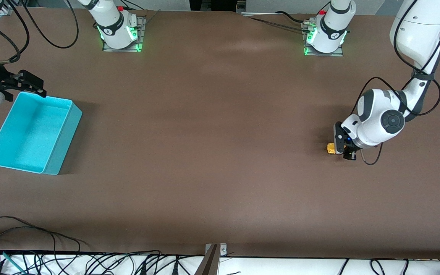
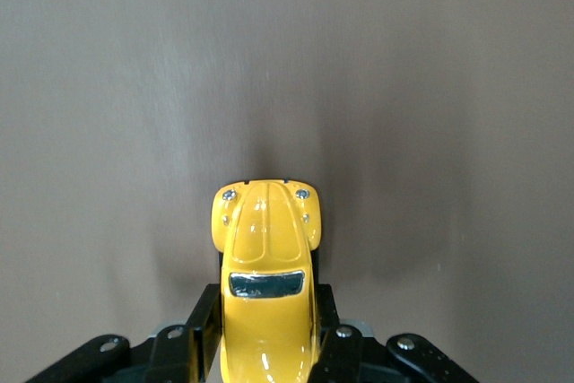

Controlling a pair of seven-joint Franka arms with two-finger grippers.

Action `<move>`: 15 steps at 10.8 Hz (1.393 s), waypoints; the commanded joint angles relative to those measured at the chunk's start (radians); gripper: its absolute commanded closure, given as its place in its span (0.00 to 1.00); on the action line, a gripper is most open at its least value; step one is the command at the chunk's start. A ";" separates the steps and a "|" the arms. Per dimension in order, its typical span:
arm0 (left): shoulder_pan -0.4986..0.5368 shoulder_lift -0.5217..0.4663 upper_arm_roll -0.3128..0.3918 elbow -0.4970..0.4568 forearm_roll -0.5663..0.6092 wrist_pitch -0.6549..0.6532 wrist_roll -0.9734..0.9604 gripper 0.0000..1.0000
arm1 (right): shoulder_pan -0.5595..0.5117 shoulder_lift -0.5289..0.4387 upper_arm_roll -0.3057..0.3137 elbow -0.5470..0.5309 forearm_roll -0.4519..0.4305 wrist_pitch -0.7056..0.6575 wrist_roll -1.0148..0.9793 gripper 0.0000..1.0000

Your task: Wind up and store yellow beetle car

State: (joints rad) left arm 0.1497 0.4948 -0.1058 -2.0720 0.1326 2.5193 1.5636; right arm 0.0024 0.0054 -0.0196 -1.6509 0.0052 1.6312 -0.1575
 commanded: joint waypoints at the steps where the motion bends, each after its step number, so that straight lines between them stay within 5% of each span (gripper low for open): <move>1: 0.085 0.050 -0.002 0.027 0.021 -0.005 0.111 1.00 | 0.001 -0.007 -0.007 0.002 0.002 -0.001 -0.017 0.00; 15: 0.277 0.105 0.002 0.107 0.021 -0.007 0.311 1.00 | -0.001 -0.007 -0.011 0.002 0.002 -0.002 -0.028 0.00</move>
State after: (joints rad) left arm 0.4101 0.5463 -0.1041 -1.9865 0.1326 2.5164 1.8478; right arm 0.0022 0.0054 -0.0263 -1.6509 0.0052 1.6312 -0.1636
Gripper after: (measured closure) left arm 0.546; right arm 0.000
